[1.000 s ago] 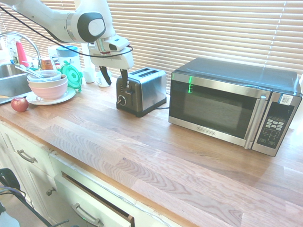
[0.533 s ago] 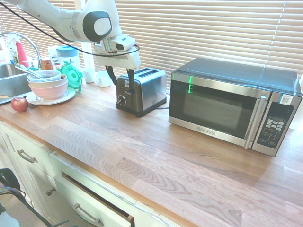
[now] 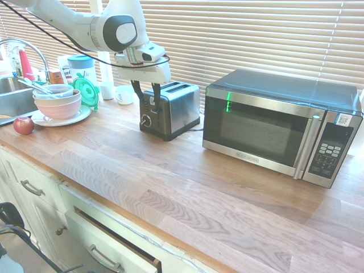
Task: Press the toaster
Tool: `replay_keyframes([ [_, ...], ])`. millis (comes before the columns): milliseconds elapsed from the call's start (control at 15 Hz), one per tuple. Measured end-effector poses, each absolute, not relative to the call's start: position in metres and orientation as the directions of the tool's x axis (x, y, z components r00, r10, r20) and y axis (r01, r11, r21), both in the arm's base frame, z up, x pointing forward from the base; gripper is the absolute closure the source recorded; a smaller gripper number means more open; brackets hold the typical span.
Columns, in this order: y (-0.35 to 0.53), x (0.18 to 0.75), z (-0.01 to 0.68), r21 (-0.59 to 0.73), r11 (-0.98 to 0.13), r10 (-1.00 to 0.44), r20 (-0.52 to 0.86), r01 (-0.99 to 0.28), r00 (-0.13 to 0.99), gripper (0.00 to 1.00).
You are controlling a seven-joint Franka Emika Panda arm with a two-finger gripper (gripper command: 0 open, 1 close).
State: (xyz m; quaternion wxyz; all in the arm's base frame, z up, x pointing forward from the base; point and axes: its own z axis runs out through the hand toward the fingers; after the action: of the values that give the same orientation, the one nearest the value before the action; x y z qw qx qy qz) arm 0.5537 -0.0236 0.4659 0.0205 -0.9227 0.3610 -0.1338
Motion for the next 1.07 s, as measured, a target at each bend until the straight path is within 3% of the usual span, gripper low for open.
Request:
replay_keyframes([
  [1067, -0.04, 0.567, 0.454, -0.118, -0.744, -0.665, 0.226, -0.658, 0.712, 1.0],
])
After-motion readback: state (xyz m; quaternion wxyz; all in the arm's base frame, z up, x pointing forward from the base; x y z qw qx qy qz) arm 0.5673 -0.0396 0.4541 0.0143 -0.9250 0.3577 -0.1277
